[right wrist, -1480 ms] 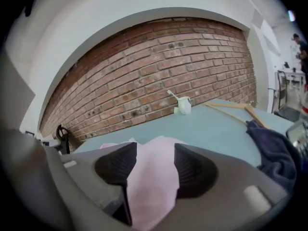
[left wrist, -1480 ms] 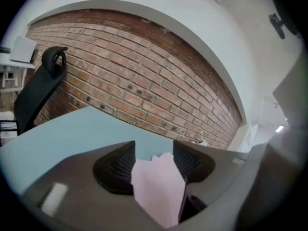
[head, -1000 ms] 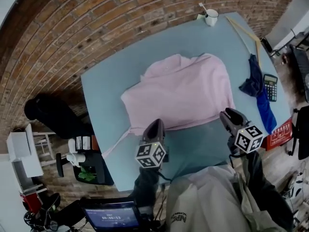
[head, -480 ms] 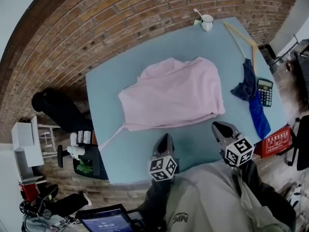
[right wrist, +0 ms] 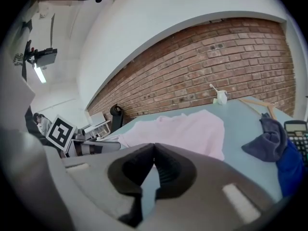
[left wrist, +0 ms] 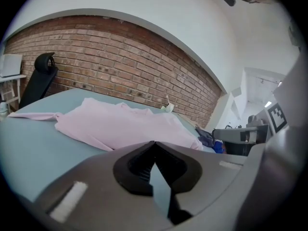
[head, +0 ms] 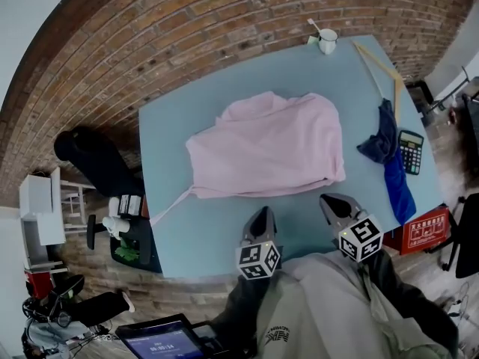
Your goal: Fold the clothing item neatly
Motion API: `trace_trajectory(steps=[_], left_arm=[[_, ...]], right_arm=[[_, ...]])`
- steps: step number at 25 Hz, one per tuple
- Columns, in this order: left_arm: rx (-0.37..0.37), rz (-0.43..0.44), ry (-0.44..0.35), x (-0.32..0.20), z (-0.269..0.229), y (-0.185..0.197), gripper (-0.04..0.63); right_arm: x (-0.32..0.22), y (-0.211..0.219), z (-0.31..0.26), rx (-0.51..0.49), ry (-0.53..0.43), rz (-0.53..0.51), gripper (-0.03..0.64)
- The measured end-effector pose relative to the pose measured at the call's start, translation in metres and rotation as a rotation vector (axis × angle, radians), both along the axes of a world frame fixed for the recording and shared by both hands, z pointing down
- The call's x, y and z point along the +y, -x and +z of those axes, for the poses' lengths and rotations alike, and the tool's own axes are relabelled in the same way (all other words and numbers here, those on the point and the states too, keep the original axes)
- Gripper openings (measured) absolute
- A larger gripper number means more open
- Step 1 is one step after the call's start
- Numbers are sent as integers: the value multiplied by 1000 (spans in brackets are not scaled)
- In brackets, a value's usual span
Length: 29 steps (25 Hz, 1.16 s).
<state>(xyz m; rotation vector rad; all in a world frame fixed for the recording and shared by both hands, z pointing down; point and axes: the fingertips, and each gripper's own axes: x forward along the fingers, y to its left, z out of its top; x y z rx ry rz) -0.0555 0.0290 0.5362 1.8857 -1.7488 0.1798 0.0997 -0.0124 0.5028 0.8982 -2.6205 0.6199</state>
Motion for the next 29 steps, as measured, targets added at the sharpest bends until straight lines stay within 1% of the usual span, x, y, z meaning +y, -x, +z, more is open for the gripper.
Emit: trace_trajectory(steps=[3,9,12,21,29], left_arm=[[0,16,10,-2,3,-9,8],[2,35,34,0,10,-20,8],[0,33,50,2,14,-21,8],[-9,47,58,-2,17,-17,8],[-19,59,69,-1,22,-23,8]], right_arm=[[2,-4,0,14,-9,-4,3],[1,-13,5,28,7,13,3],[1,-12,8,33,10,6,3],[0,-5,11,48,7,-2,3],[-1,-12,14,54,10,7,3]])
